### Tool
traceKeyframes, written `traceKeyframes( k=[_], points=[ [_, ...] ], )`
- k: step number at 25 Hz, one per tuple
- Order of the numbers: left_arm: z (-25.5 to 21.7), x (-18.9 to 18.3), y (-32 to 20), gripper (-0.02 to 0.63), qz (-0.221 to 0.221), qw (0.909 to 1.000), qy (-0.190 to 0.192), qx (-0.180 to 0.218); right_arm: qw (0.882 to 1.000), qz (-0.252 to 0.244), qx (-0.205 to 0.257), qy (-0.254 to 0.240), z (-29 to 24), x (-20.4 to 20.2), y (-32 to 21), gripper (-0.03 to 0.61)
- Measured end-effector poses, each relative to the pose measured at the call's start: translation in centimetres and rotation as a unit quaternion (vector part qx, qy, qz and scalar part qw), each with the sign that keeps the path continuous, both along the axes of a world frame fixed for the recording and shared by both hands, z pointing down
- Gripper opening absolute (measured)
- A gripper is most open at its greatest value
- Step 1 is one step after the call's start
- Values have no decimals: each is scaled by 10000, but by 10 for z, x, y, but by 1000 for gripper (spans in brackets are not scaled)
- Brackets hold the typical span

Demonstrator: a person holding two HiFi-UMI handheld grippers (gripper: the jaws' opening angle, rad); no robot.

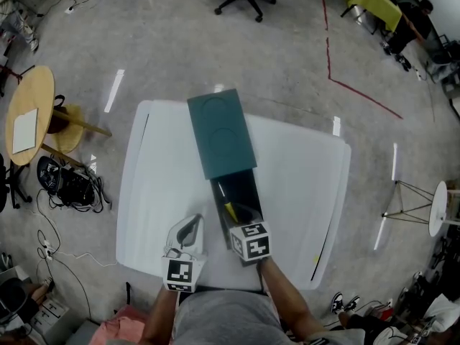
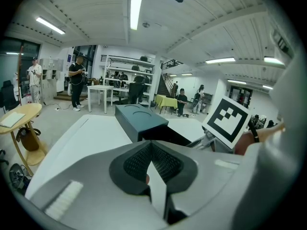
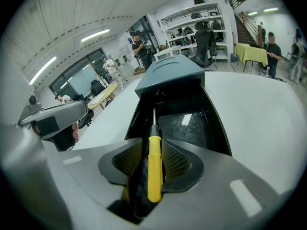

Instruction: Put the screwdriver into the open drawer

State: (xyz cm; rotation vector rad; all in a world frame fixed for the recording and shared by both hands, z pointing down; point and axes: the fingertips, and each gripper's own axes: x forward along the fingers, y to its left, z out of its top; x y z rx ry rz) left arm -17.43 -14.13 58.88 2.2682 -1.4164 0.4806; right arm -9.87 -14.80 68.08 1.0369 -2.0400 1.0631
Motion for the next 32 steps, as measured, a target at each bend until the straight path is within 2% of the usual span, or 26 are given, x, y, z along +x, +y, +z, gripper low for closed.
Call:
traceKeyframes(
  k=[12,24,32],
  points=[
    [-20,2,11,12,5,9997,-6,232,9991,-11,409,-69,-32,3,4,130],
    [-68,11,21,11,20,9969,13,784,9862,-36,1631,-285,-107,14,7,102],
    [-104,11,35,11,-66,9926,37,1213,9693,253,2443,-134,-157,47,17,91]
  ],
)
